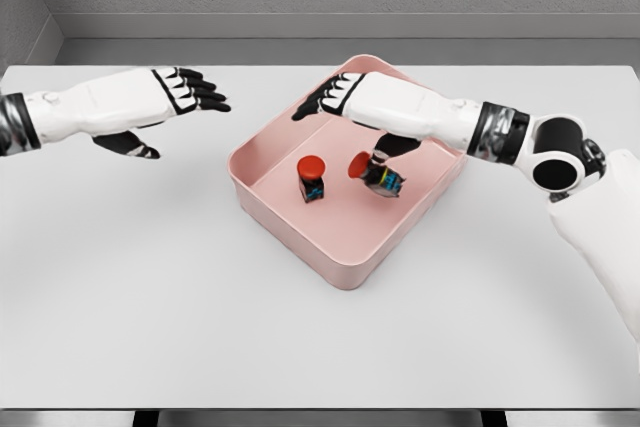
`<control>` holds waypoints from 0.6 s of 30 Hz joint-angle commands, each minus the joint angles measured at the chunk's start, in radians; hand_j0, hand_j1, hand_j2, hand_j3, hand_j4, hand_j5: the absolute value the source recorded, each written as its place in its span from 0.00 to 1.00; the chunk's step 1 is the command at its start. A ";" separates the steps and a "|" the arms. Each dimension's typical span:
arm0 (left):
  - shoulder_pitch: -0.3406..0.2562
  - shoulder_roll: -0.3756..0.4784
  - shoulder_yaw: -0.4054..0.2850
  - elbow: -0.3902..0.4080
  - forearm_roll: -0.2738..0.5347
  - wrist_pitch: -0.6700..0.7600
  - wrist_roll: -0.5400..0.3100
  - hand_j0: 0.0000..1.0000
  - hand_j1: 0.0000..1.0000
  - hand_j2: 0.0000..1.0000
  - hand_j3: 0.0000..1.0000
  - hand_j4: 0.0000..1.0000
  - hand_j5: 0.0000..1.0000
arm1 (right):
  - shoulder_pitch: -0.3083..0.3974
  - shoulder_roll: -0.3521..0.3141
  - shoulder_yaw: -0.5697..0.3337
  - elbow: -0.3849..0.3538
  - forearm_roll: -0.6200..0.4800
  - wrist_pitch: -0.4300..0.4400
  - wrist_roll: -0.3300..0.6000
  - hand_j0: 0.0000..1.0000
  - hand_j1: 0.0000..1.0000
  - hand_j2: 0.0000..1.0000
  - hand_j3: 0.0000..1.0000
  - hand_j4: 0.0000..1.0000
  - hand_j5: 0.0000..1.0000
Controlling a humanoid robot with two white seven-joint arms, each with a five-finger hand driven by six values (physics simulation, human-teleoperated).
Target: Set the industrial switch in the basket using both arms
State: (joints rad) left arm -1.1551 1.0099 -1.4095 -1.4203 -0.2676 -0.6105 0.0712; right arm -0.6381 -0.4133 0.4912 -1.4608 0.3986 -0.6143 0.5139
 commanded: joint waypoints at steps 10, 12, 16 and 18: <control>0.002 0.007 -0.008 0.000 0.007 0.000 0.001 1.00 1.00 1.00 1.00 1.00 1.00 | -0.060 0.073 0.001 0.180 -0.027 0.003 -0.005 1.00 1.00 1.00 1.00 1.00 1.00; 0.002 0.009 -0.008 0.000 0.007 0.000 0.001 1.00 1.00 1.00 1.00 1.00 1.00 | -0.060 0.073 0.001 0.181 -0.027 0.003 -0.005 1.00 1.00 1.00 1.00 1.00 1.00; 0.003 0.010 -0.008 0.000 0.007 0.000 0.001 1.00 1.00 1.00 1.00 1.00 1.00 | -0.060 0.064 0.003 0.183 -0.027 0.003 -0.005 1.00 1.00 1.00 1.00 1.00 1.00; 0.003 0.010 -0.008 0.000 0.007 0.000 0.001 1.00 1.00 1.00 1.00 1.00 1.00 | -0.058 0.057 0.001 0.181 -0.029 0.003 -0.005 1.00 1.00 1.00 1.00 1.00 1.00</control>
State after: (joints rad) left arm -1.1520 1.0198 -1.4196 -1.4205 -0.2671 -0.6105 0.0715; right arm -0.6980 -0.3515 0.4938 -1.2829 0.3785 -0.6135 0.5100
